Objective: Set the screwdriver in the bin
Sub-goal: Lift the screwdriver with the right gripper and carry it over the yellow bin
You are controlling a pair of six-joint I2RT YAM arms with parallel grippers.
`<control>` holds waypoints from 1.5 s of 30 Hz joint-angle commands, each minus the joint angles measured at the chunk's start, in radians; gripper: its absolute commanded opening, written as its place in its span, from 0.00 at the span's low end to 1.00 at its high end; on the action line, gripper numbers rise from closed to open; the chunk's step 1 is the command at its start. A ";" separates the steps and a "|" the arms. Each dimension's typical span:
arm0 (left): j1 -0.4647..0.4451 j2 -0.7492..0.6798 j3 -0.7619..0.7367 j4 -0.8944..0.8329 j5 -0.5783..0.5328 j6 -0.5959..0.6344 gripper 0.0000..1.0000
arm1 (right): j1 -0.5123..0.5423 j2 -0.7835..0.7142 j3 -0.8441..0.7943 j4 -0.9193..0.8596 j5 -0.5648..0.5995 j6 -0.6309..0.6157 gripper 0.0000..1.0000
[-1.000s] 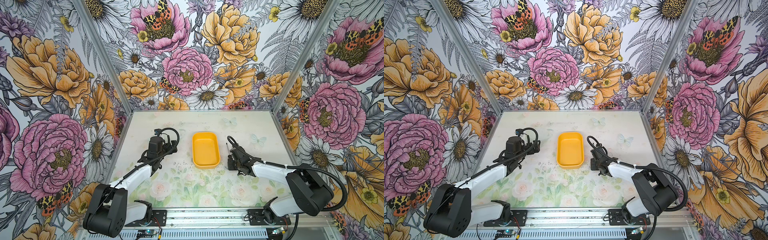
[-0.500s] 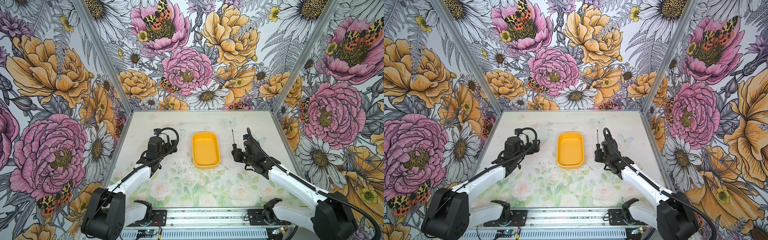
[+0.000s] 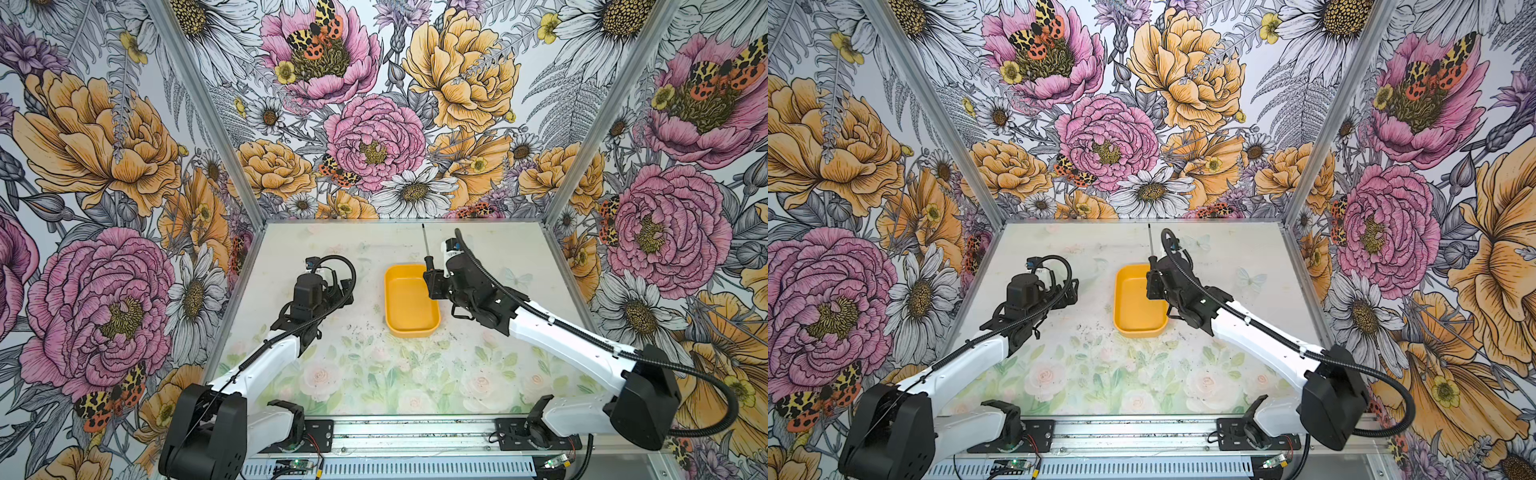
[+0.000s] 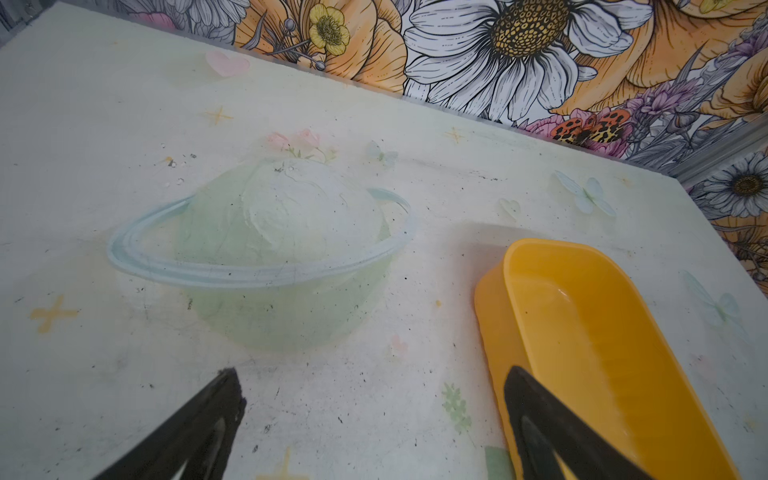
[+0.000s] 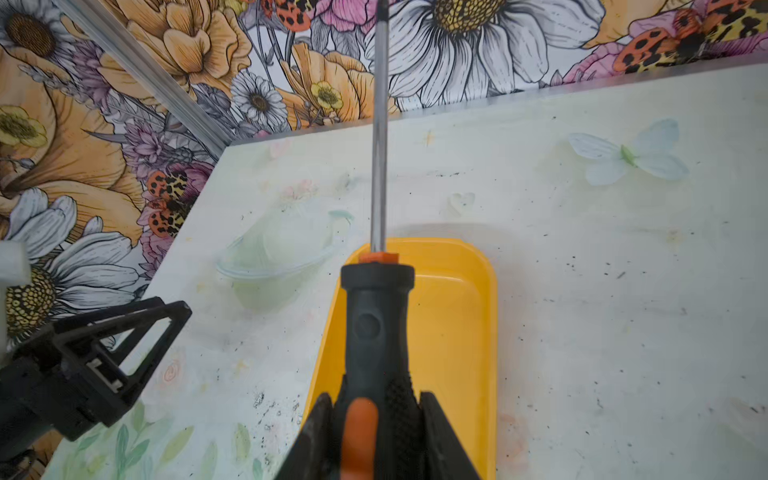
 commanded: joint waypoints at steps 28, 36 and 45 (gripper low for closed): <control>0.000 -0.063 -0.043 -0.025 -0.097 0.014 0.99 | 0.087 0.327 0.071 -0.047 0.039 0.207 0.00; 0.000 -0.063 -0.050 -0.020 -0.105 0.015 0.99 | 0.070 0.370 0.073 -0.047 0.019 0.218 0.00; -0.001 -0.067 -0.056 -0.013 -0.104 0.011 0.99 | 0.056 0.407 0.076 -0.048 0.009 0.226 0.00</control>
